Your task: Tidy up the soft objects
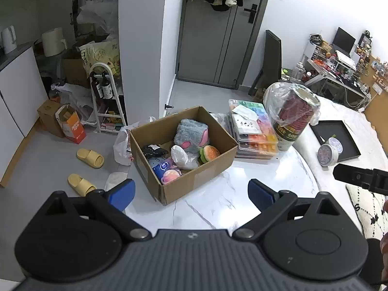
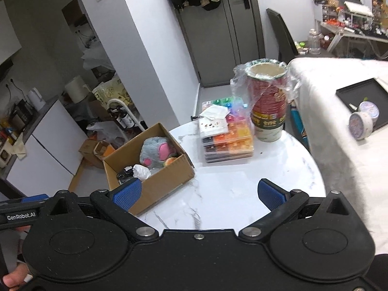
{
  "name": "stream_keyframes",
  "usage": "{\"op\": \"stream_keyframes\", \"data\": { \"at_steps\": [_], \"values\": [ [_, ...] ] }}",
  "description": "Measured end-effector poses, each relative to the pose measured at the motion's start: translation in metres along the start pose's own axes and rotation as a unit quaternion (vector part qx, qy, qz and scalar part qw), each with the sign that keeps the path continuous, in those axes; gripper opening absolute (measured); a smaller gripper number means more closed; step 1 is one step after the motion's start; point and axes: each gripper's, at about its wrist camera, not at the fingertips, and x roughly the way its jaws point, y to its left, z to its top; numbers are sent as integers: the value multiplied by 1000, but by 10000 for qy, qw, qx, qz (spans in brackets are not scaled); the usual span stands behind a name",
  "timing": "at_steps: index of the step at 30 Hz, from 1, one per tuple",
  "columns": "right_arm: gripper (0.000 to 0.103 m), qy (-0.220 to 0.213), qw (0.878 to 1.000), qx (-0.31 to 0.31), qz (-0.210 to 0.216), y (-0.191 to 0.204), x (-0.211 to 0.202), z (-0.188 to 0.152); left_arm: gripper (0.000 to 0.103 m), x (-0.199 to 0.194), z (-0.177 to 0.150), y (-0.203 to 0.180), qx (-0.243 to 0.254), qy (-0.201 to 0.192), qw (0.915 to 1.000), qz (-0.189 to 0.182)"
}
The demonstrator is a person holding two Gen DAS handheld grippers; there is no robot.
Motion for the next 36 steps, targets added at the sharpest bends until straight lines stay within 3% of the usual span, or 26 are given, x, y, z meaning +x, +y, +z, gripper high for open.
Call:
{"op": "stream_keyframes", "data": {
  "at_steps": [8, 20, 36],
  "values": [
    [103, -376, 9991, -154, -72, 6, -37, -14, 99, -35, -14, -9, 196, -257, 9995, -49],
    [103, -466, 9979, -445, 4, 17, -72, -34, 99, -74, -39, -24, 437, -598, 9972, 40],
    [103, -595, 9966, -552, -127, 18, -91, -49, 99, -95, -62, -25, 442, -772, 9960, 64]
  ]
}}
